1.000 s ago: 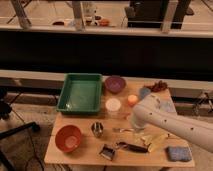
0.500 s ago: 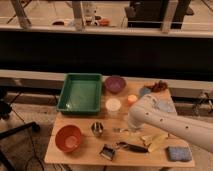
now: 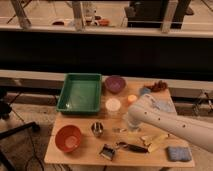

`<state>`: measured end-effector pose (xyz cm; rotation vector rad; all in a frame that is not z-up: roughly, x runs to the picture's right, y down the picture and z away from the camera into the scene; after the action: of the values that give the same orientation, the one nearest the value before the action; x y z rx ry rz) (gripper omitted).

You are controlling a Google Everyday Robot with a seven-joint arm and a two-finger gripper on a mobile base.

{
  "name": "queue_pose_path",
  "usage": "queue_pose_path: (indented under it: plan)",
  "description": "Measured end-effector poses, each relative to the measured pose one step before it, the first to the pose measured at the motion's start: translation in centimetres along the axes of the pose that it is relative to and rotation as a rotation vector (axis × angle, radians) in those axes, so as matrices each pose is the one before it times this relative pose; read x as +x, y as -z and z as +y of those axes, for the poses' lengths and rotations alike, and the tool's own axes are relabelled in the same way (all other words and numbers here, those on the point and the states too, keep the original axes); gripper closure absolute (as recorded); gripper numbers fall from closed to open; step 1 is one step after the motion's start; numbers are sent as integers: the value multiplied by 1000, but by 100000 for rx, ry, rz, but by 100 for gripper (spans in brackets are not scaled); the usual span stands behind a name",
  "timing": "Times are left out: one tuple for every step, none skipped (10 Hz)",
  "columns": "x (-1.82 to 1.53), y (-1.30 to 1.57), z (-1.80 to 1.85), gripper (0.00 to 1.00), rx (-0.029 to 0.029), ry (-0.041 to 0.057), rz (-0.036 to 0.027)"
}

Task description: Place fork in metal cup

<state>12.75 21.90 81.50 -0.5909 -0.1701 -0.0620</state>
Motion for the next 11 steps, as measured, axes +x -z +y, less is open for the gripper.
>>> queue_pose_path:
  plan:
    - [-77, -199, -166, 20, -167, -627, -164]
    - [49, -260, -180, 20, -278, -776, -146]
    - [101, -217, -88, 20, -382, -555, 28]
    - [401, -436, -33, 20, -1573, -1043, 790]
    - [110, -346, -97, 20, -1010, -482, 300]
    - [125, -322, -116, 20, -1255, -424, 531]
    - [402, -297, -11, 20, -1341, -837, 640]
    - [478, -127, 38, 21, -933, -751, 506]
    - [243, -64, 48, 26, -549, -392, 281]
    - [61, -34, 24, 33, -246, -66, 174]
    - [-8, 56, -23, 36, -103, 31, 145]
